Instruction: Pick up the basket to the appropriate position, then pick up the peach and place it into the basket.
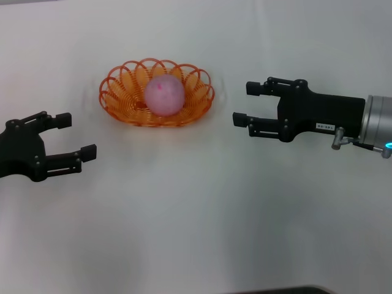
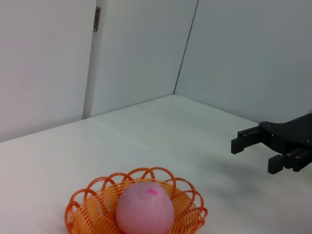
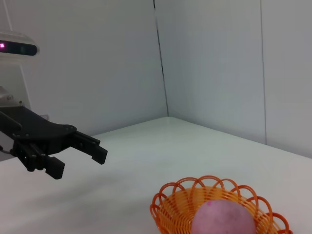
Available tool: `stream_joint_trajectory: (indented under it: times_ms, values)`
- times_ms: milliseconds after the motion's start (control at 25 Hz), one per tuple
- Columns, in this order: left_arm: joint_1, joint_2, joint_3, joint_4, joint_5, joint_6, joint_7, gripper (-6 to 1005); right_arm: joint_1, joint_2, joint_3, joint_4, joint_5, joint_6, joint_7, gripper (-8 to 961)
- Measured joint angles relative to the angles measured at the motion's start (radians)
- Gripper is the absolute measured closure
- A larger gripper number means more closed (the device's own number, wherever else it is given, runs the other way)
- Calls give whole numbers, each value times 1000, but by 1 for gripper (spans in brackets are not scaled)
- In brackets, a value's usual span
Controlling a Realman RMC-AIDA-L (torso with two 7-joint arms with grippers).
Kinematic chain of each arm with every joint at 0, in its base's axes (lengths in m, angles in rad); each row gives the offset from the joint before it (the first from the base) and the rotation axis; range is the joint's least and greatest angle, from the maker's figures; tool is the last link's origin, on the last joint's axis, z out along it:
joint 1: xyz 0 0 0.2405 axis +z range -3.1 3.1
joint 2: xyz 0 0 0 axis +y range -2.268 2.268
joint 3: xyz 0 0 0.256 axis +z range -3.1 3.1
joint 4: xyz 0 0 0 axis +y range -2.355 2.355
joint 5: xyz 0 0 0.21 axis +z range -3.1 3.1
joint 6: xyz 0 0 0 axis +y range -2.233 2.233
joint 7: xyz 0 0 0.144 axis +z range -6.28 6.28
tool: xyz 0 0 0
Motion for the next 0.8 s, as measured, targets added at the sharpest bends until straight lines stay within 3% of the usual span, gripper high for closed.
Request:
stream_joint_trajectory:
  times_ms: [800]
  values:
    - [8, 0, 0, 3, 0, 0, 3, 91, 8, -3, 0, 5, 2, -2, 8, 187]
